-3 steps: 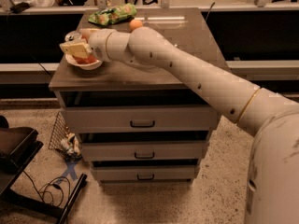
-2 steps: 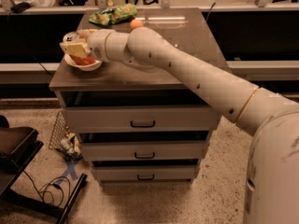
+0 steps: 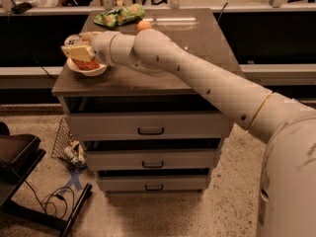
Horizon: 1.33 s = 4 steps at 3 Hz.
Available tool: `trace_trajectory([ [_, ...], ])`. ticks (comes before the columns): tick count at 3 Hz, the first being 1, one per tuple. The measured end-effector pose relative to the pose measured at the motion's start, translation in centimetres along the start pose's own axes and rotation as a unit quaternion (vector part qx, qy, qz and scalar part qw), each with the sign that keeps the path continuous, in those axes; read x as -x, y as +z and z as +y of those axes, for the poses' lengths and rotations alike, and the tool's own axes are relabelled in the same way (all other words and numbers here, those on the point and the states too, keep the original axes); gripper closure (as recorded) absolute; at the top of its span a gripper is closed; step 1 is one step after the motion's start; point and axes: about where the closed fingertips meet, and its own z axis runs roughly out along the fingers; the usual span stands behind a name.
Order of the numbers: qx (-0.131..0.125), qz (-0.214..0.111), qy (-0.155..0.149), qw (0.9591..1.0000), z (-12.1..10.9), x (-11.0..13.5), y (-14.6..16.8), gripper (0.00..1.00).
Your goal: Pick coke can from paper bowl and place on counter
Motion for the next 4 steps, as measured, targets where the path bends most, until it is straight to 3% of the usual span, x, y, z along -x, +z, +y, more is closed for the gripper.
trace_trajectory([
  [1,0.01,-0.003,0.003,0.9999,-0.9,1.6,-0.4,1.0],
  [2,0.016,-0.012,0.0,0.9998,-3.3,6.4,-2.0,1.0],
  [3,-0.011,-0.014,0.003,0.9998,-6.8,10.0,-4.9,1.0],
  [4,-0.064,0.001,0.018,0.9978,-10.3,10.9,-8.6,1.0],
])
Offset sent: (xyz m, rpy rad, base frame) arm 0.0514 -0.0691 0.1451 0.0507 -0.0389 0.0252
